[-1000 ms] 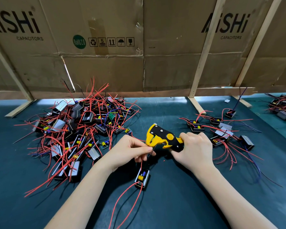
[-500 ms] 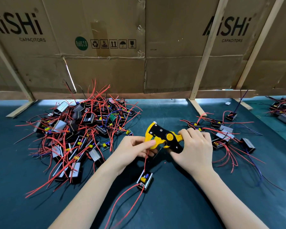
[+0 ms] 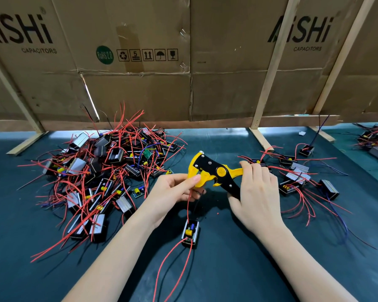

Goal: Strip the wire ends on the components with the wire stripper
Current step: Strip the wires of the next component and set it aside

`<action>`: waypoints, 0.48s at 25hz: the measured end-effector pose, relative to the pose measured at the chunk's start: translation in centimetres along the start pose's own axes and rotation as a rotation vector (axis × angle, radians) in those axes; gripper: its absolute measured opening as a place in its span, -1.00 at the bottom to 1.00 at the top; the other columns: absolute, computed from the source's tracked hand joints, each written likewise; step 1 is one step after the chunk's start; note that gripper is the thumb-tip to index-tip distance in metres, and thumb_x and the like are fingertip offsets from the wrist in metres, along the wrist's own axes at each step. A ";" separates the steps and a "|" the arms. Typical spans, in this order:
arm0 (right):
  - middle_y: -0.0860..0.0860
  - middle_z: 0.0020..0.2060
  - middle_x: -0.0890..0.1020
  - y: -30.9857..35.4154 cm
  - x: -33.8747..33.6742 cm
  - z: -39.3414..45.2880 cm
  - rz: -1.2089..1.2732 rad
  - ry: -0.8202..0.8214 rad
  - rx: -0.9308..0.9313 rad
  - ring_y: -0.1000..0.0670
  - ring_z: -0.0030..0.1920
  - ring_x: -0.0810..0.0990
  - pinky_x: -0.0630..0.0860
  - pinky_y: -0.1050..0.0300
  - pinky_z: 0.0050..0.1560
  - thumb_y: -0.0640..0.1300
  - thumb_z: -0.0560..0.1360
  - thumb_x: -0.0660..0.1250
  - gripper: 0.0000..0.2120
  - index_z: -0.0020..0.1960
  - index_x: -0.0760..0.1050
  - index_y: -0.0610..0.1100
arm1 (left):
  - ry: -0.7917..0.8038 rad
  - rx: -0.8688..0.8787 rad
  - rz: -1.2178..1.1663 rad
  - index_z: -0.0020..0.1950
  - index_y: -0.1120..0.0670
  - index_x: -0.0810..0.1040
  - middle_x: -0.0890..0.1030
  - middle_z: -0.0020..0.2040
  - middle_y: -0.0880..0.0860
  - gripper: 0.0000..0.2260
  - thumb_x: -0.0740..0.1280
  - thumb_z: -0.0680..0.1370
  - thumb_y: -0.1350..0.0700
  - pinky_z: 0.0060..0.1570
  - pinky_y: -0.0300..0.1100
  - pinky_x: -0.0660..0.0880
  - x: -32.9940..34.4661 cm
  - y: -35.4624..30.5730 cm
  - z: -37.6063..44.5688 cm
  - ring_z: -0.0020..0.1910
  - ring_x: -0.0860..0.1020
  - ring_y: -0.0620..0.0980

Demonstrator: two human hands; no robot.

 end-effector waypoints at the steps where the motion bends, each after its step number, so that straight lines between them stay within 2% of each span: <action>1: -0.18 -0.05 0.55 -0.1 0.0 0.1 0.013 -0.030 0.007 -0.27 -0.03 0.52 0.45 -0.13 0.00 -0.02 0.24 0.55 -0.36 0.20 0.48 -0.33 | 0.010 0.008 -0.012 -0.04 0.15 0.69 0.71 -0.09 0.17 -0.72 0.39 0.44 -0.05 -0.18 -0.30 0.57 -0.1 -0.2 0.0 -0.22 0.64 -0.05; 4: -0.15 -0.15 0.55 -0.7 -0.1 0.3 0.129 -0.106 0.089 -0.25 -0.12 0.53 0.43 -0.10 -0.10 0.03 0.30 0.56 -0.47 0.06 0.50 -0.30 | 0.013 -0.058 0.064 0.14 0.14 0.60 0.71 -0.03 0.18 -0.60 0.45 0.38 -0.03 -0.11 -0.22 0.60 -1.3 -0.4 0.0 -0.14 0.65 -0.01; 6: -0.13 -0.17 0.55 -1.4 0.0 0.3 0.191 -0.146 0.131 -0.25 -0.13 0.53 0.43 -0.10 -0.11 0.06 0.32 0.54 -0.51 0.02 0.49 -0.27 | 0.050 -0.172 0.179 0.19 0.17 0.55 0.71 -0.05 0.20 -0.64 0.48 0.44 0.09 -0.12 -0.20 0.61 -1.8 0.1 -0.3 -0.16 0.66 0.01; 9: -0.12 -0.16 0.54 -2.0 0.1 0.2 0.173 -0.182 0.118 -0.24 -0.13 0.52 0.43 -0.10 -0.11 0.17 0.34 0.41 -0.50 0.00 0.49 -0.25 | 0.109 -0.211 0.256 0.08 0.26 0.60 0.72 -0.15 0.18 -0.85 0.40 0.53 0.26 -0.26 -0.27 0.56 -1.5 0.6 -0.6 -0.27 0.65 -0.02; 12: -0.10 -0.20 0.54 -2.1 0.3 0.2 0.057 -0.177 0.102 -0.21 -0.17 0.53 0.39 -0.07 -0.13 0.21 0.32 0.43 -0.46 -0.02 0.50 -0.25 | 0.092 -0.139 0.257 0.02 0.26 0.65 0.72 -0.18 0.18 -0.89 0.38 0.55 0.24 -0.30 -0.30 0.54 -1.3 0.1 -0.6 -0.29 0.66 -0.02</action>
Point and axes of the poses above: each hand's wrist, its own z-axis towards the middle knuckle, its own x-axis out of the palm, y = z × x, the point moved 2 cm from there along z, towards the middle knuckle
